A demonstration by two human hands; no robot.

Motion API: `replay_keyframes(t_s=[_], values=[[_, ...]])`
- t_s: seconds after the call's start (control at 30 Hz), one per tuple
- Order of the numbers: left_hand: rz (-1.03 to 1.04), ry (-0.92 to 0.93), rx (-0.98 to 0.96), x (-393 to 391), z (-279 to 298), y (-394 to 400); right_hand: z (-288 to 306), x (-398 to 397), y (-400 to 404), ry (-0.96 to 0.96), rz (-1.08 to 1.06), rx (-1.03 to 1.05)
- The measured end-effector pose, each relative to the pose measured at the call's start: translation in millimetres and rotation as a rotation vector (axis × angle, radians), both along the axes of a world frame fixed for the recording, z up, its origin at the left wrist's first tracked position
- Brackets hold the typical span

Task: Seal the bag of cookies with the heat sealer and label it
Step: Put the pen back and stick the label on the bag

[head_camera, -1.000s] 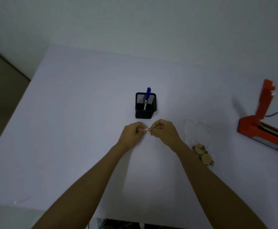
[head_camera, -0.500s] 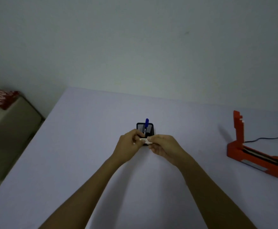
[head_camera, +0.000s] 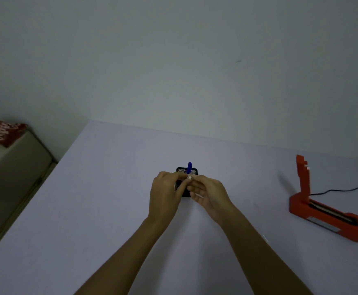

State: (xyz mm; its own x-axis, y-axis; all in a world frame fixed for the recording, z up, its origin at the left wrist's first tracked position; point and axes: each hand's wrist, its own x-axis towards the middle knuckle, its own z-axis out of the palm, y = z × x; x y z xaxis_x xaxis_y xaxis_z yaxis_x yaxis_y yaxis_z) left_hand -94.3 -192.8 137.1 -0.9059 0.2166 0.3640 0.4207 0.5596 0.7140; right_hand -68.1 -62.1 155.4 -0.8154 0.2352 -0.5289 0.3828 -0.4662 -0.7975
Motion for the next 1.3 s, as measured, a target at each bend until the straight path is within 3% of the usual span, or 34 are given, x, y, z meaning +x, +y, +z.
replay_keyframes(t_s=[0.43,0.9,1.3], values=[[-0.013,-0.029,-0.032,-4.3,-3.2,-6.6,-1.6,-3.8,-4.2,0.012,0.026,0.079],[0.013,-0.162,0.102,-3.5,-6.9,-4.0,-7.7,-0.6,-8.6,0.012,0.013,0.148],[0.014,-0.165,0.108,-4.0,-3.7,-1.6,-8.1,-4.0,-7.2,0.008,-0.003,0.17]])
